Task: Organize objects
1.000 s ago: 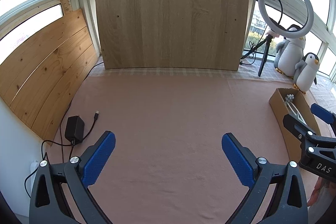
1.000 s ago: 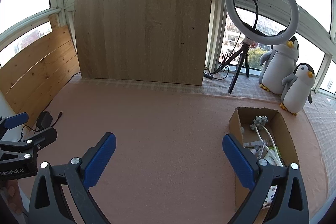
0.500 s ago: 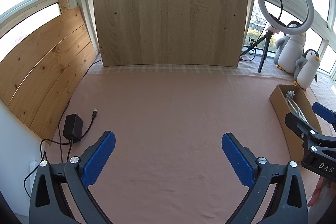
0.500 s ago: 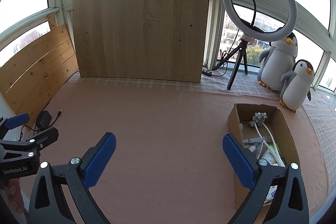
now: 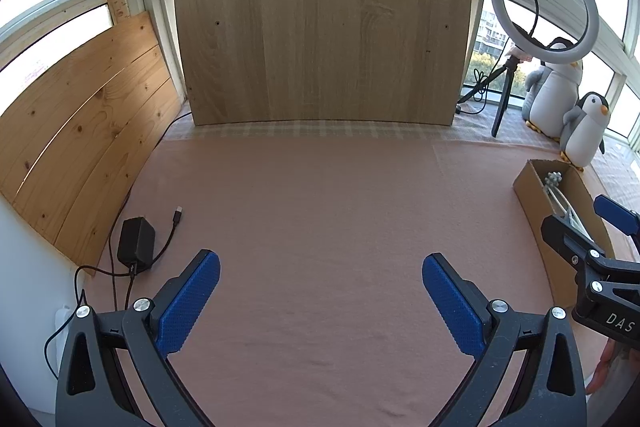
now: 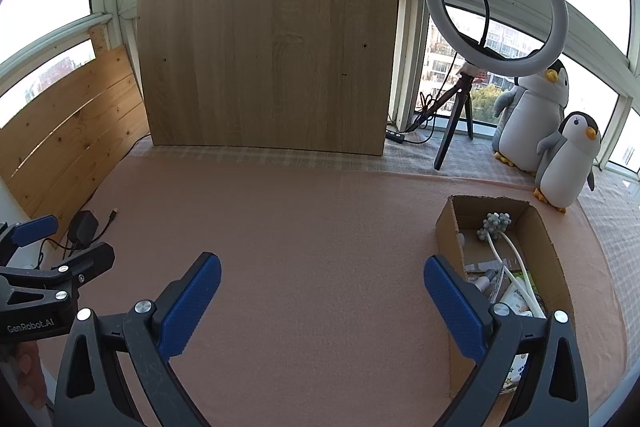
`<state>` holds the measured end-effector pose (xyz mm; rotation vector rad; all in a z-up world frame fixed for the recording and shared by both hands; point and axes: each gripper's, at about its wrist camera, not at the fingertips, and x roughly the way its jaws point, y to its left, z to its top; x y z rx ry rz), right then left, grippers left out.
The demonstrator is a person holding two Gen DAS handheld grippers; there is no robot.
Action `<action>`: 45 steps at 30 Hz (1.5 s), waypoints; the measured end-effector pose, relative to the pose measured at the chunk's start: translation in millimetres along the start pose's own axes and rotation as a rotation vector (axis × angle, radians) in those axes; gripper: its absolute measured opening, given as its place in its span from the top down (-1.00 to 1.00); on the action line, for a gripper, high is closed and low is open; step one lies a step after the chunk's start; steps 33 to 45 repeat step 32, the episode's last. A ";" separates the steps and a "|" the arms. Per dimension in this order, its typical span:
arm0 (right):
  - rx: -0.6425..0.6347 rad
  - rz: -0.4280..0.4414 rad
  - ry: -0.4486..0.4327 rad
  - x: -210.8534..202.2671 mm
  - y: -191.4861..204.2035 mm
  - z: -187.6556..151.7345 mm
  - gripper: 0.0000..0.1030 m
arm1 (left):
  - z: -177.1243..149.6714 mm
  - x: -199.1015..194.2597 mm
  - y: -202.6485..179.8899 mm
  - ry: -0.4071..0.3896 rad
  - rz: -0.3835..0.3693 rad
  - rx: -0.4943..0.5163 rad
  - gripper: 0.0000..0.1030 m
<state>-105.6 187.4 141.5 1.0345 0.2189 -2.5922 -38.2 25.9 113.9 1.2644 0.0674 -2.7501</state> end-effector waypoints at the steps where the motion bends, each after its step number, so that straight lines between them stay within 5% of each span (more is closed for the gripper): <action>1: 0.000 0.000 0.000 0.3 0.0 0.0 -0.94 | 0.0 0.2 -0.5 0.001 0.000 0.001 -0.99; 45: 0.008 0.001 0.017 5.4 0.3 -1.4 -0.95 | 4.1 7.1 -3.6 -0.011 -0.023 0.022 -0.99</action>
